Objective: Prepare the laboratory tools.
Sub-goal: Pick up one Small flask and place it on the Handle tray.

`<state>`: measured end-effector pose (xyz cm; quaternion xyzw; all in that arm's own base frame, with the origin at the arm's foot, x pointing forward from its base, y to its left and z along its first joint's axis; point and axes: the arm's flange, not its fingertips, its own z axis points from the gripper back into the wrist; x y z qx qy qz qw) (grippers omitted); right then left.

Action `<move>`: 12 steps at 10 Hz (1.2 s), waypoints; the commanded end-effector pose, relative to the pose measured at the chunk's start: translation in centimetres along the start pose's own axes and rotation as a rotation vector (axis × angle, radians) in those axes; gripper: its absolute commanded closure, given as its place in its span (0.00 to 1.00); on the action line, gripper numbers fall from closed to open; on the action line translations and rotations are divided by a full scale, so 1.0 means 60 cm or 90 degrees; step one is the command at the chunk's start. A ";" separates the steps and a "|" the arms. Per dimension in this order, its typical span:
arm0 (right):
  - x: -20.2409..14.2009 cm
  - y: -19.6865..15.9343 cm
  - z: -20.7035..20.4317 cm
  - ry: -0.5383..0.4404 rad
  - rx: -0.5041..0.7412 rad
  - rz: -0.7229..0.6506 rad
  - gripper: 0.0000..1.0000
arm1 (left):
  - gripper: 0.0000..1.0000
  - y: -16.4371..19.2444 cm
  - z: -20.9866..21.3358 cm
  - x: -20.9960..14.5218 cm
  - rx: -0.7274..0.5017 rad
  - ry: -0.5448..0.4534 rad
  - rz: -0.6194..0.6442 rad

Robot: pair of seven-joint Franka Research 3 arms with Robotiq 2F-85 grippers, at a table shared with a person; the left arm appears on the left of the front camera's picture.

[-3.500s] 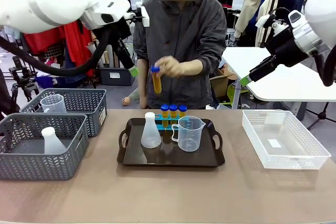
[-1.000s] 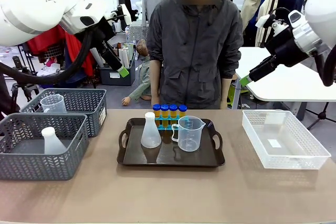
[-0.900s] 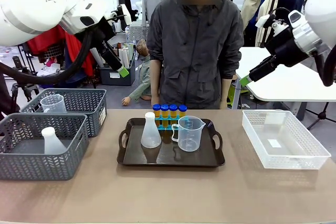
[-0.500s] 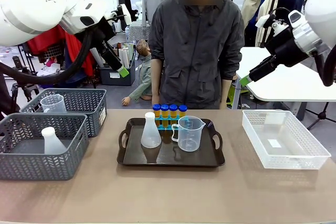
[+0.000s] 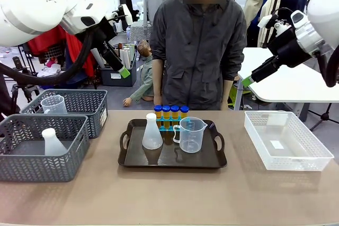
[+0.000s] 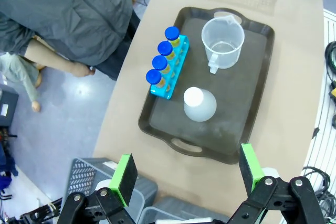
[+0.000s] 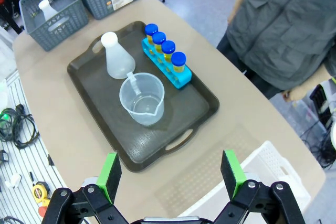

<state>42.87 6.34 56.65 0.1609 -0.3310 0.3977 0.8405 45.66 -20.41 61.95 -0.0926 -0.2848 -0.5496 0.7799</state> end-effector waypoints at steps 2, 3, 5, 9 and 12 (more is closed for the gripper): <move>0.002 -0.003 -0.001 -0.017 0.010 -0.001 0.00 | 0.00 0.004 0.003 -0.006 0.002 -0.002 -0.009; 0.002 -0.003 -0.001 -0.017 0.010 -0.001 0.00 | 0.00 0.004 0.003 -0.006 0.002 -0.002 -0.009; 0.002 -0.003 -0.001 -0.017 0.010 -0.001 0.00 | 0.00 0.004 0.003 -0.006 0.002 -0.002 -0.009; 0.002 -0.003 -0.001 -0.017 0.010 -0.001 0.00 | 0.00 0.004 0.003 -0.006 0.002 -0.002 -0.009; 0.002 -0.003 -0.001 -0.017 0.010 -0.001 0.00 | 0.00 0.004 0.003 -0.006 0.002 -0.002 -0.009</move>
